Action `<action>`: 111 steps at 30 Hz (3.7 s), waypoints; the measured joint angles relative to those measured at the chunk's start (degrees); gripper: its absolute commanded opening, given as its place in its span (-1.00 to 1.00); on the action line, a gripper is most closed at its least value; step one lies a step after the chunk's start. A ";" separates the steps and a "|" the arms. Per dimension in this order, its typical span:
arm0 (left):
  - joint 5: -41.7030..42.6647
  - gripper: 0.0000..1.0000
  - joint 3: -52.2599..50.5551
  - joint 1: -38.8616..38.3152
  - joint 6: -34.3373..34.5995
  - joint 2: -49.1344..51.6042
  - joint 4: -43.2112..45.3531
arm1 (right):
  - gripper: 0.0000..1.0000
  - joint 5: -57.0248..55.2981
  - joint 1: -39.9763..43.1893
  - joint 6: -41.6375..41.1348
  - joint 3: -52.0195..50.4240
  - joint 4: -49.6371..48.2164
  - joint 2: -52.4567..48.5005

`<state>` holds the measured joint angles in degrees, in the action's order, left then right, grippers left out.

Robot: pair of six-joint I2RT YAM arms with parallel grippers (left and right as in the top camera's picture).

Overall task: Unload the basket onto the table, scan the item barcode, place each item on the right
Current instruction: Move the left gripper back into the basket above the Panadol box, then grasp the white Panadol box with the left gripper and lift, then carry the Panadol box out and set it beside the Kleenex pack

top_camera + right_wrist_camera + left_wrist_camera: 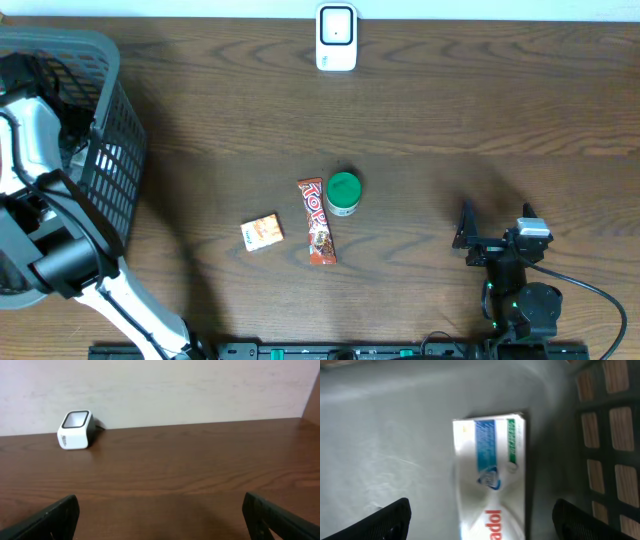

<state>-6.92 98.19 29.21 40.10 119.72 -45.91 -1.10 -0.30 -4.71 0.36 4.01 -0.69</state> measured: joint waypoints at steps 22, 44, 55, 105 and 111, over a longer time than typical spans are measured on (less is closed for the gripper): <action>0.11 0.39 0.22 -2.12 0.31 6.58 1.66 | 0.99 0.00 0.00 0.00 0.00 0.00 0.00; 0.46 -0.07 1.27 4.50 -1.55 -1.46 -12.04 | 0.98 0.00 0.00 0.00 0.00 0.00 0.00; 5.51 -0.07 1.31 5.11 -2.91 -37.07 -24.24 | 0.98 0.02 0.00 0.00 0.00 0.00 0.00; 14.08 0.05 -37.31 -48.50 -49.42 -31.78 2.75 | 0.99 0.00 0.00 0.00 0.00 0.00 0.00; 14.08 0.02 -37.83 -47.69 -50.16 -24.87 4.31 | 0.99 0.00 0.00 0.00 0.00 0.00 0.00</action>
<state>7.16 60.36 -18.48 -10.07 94.85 -41.60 -1.10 -0.30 -4.71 0.36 4.01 -0.69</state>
